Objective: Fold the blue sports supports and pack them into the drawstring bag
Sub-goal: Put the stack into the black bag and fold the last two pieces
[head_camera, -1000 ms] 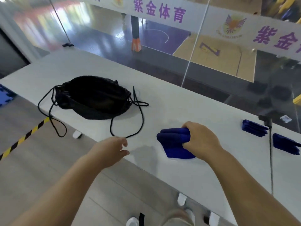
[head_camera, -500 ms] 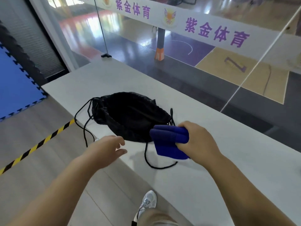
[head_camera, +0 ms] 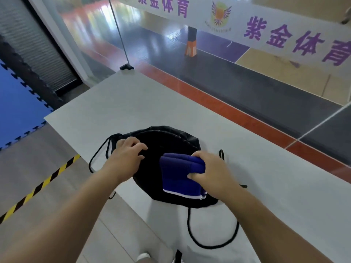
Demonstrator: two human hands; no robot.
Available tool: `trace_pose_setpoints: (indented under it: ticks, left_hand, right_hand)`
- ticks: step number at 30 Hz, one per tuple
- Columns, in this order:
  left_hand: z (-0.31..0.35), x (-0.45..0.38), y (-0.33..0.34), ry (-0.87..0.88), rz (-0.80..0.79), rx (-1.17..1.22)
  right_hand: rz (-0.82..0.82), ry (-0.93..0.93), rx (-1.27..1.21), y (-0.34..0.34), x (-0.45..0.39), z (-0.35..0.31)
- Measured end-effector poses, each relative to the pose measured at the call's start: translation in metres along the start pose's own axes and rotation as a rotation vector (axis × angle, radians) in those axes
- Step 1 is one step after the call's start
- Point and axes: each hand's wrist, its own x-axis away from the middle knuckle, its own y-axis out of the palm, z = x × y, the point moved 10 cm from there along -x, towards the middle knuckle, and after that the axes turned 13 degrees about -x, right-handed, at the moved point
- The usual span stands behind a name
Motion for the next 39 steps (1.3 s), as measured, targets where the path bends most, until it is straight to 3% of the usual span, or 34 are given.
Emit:
trace_pose_setpoints:
  ticks: [7, 10, 15, 19, 22, 32, 39]
  left_hand:
    - [-0.023, -0.055, 0.026, 0.048, -0.188, -0.135]
    - [-0.025, -0.070, 0.037, 0.119, -0.253, -0.109]
    - [-0.020, -0.084, 0.035, 0.244, -0.241, 0.081]
    - [-0.017, -0.091, 0.027, 0.310, -0.210, 0.150]
    - [-0.012, -0.094, 0.024, 0.357, -0.220, 0.152]
    - [0.009, -0.096, 0.000, 0.499, -0.158, 0.030]
    - [0.047, -0.084, -0.023, 0.591, -0.139, -0.069]
  right_hand:
    - [-0.049, 0.172, -0.129, 0.042, -0.045, 0.026]
    - [0.029, 0.225, 0.154, 0.051, -0.055, 0.037]
    - [0.267, -0.024, 0.663, 0.061, -0.052, 0.008]
    - [0.188, -0.128, 0.779, 0.079, -0.053, 0.005]
    - [0.025, 0.014, 0.774, 0.092, -0.059, 0.026]
    - [-0.163, 0.315, 0.647, 0.083, -0.069, 0.010]
    - [0.001, 0.400, 0.532, 0.018, -0.030, -0.011]
